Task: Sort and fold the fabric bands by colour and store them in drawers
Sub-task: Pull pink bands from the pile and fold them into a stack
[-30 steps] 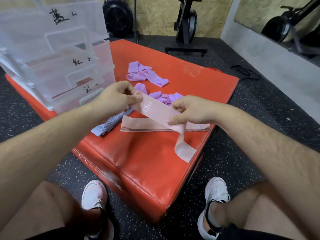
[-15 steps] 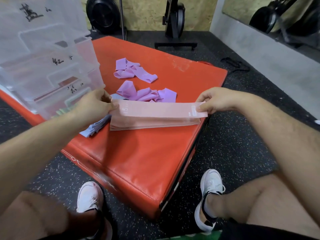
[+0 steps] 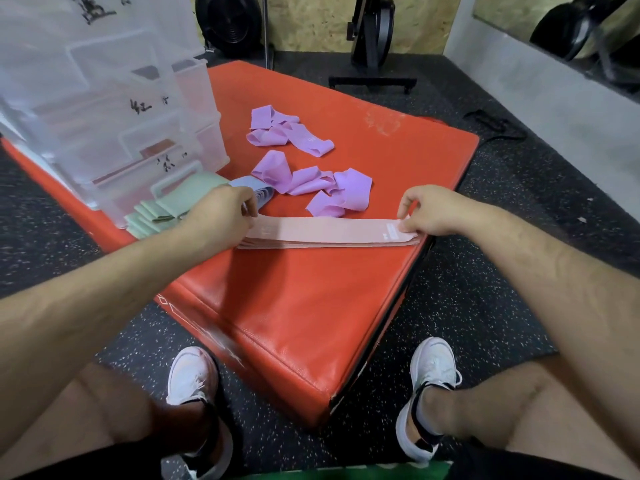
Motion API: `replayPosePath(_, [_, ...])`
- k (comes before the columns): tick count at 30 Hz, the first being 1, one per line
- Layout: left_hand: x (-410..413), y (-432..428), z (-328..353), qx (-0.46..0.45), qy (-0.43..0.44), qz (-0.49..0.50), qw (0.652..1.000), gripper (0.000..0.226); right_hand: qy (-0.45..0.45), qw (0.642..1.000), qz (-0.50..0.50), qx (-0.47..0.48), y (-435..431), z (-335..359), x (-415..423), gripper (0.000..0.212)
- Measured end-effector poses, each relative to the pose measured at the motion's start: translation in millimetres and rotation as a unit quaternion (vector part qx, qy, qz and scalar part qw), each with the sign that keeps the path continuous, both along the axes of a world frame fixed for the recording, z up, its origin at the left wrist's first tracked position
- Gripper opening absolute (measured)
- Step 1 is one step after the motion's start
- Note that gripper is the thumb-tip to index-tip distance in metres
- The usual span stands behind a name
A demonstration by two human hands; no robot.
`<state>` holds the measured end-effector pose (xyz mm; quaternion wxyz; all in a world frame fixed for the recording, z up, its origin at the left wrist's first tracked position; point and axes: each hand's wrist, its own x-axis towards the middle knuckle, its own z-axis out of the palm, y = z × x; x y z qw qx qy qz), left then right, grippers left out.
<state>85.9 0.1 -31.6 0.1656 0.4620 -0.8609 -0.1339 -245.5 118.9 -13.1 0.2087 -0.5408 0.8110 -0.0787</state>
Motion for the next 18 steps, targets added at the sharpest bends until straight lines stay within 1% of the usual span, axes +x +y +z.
replayPosePath(4, [2.3, -6.0, -9.6, -0.008, -0.003, -0.01, 1.0, 0.01, 0.015, 1.0, 0.008, -0.003, 0.3, -2.1, 3.4, 0.011])
replayPosePath(8, [-0.1, -10.3, -16.8, -0.026, -0.028, -0.004, 0.999, 0.009, 0.02, 1.0, 0.006, -0.007, 0.5, -3.4, 4.3, 0.007])
replayPosePath(13, [-0.9, -10.5, -26.7, -0.024, -0.06, 0.009, 0.998, 0.009, 0.028, 1.0, 0.005, 0.001, 1.1, -4.0, 3.6, 0.005])
replayPosePath(15, [-3.0, -5.9, -26.2, -0.031, -0.088, 0.022, 0.995, 0.01, 0.028, 1.0, -0.005, 0.004, 1.0, -5.5, 1.9, 0.008])
replayPosePath(17, [-5.6, -2.0, -25.4, -0.079, -0.109, 0.019, 0.991, 0.013, 0.034, 0.999, -0.019, 0.009, 2.2, -4.5, 2.4, 0.02])
replayPosePath(18, [-7.1, -0.6, -25.5, -0.106, -0.106, 0.003, 0.989, 0.016, 0.028, 0.999, -0.032, 0.015, 2.7, -3.3, 2.9, 0.027])
